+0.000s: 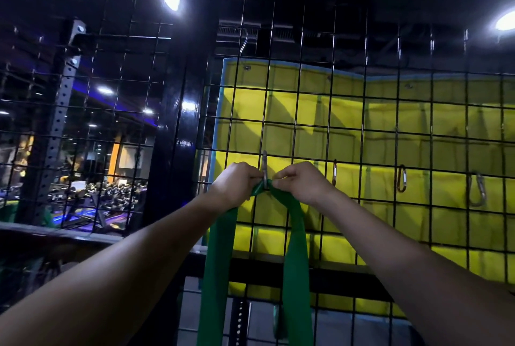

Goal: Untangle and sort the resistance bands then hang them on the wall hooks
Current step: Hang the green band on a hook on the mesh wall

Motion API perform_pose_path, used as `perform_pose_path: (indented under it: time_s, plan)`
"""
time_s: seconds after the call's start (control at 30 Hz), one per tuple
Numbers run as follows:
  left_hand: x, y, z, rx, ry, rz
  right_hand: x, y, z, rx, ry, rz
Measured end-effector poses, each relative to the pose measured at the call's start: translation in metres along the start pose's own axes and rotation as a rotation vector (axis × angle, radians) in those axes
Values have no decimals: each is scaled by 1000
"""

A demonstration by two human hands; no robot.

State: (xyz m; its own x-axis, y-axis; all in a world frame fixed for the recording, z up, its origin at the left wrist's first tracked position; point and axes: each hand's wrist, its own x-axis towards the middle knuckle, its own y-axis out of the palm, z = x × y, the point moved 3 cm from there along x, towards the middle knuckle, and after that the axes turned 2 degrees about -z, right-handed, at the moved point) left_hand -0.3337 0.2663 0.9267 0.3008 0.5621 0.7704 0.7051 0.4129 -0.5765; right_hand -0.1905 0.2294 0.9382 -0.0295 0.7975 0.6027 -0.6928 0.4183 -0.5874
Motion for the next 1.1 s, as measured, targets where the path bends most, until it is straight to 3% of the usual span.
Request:
perform_pose_path:
  time_s: [0.33,0.47,0.57,0.73,0.93,1.0,1.1]
  plan:
    - [-6,-1,-3,-182,-75,-114,6,5,1,101,120,-38]
    - [-1,-9,2,-71,-109,-40,11,7,11,-250,20,-97]
    - [0,-15,4,16,-70,-40,8,8,15,-331,-60,-168]
    - [-5,-15,3,153,-77,-159,1,8,14,-465,-183,-285]
    - [-13,1,-1,303,-18,-362,-6,18,10,-804,-541,-462]
    - [-21,9,0,258,-42,-414,-11,21,4,-767,-536,-488]
    - [-32,11,0,141,-85,-397,-14,20,-4,-654,-468,-355]
